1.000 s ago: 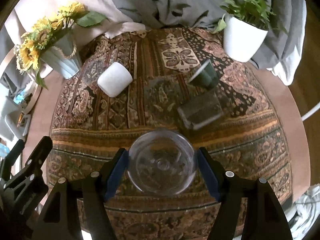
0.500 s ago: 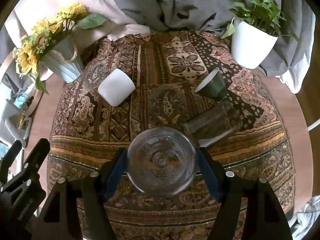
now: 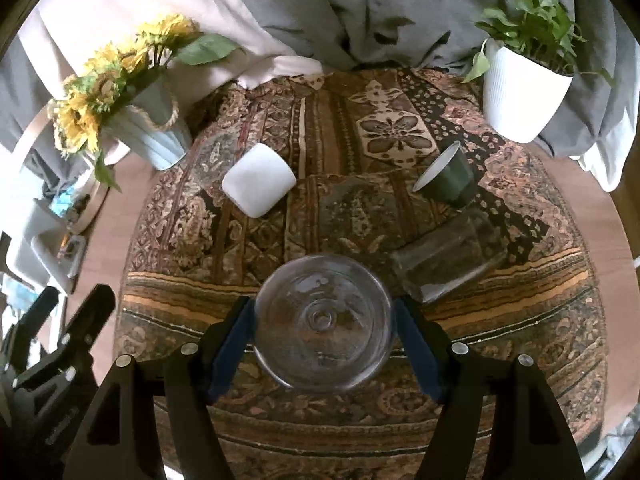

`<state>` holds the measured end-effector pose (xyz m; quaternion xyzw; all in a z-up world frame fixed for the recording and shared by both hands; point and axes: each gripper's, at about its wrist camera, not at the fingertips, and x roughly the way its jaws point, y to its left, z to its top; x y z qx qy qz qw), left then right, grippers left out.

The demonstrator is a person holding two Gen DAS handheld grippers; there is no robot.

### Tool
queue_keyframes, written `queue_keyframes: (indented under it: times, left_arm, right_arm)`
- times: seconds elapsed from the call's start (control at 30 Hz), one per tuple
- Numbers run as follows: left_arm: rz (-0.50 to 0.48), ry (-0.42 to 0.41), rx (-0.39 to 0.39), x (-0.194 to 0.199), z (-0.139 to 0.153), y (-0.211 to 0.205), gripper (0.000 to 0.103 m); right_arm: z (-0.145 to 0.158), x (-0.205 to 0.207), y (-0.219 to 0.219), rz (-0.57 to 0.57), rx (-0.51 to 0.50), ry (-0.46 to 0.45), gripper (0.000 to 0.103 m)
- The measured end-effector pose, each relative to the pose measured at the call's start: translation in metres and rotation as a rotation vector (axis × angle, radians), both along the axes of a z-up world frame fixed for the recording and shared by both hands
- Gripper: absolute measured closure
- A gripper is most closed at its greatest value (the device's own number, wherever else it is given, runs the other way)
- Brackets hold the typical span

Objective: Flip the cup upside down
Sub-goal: 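Rotate the held glass with the right tool so its base faces up, then lower the glass rim-down onto the rug and open the right tool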

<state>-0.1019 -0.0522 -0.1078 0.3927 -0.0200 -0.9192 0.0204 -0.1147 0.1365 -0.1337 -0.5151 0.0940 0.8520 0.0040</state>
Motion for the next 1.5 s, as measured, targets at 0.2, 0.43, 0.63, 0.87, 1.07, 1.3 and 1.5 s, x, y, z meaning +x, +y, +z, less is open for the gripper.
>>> queue_keyframes:
  times: [0.2,0.43,0.63,0.87,1.07,1.3,1.5]
  left_arm:
    - [0.007,-0.002,-0.005,0.005,-0.001,-0.002,0.002]
    - [0.017,0.012,-0.018,0.011,0.002,-0.003,0.001]
    - [0.039,0.025,-0.008,0.016,0.01,-0.005,0.0]
    - [0.042,0.074,0.032,0.031,0.031,0.0,0.0]
    - [0.025,0.133,0.051,0.048,0.055,0.011,0.0]
    - [0.012,0.206,0.035,0.069,0.077,0.024,0.0]
    - [0.014,0.224,0.021,0.087,0.083,0.03,0.0]
  right_arm:
    - [0.0,0.002,-0.004,0.005,0.017,0.01,0.031]
    - [0.002,0.007,-0.007,0.004,0.028,0.034,0.017]
    - [0.011,0.019,-0.005,-0.007,0.038,0.054,0.015]
    - [0.047,0.059,0.008,-0.072,0.047,0.169,0.015]
    - [0.082,0.091,0.02,-0.128,0.076,0.333,0.015]
    - [0.107,0.122,0.027,-0.136,0.084,0.454,0.015]
    - [0.116,0.141,0.029,-0.14,0.121,0.506,0.015]
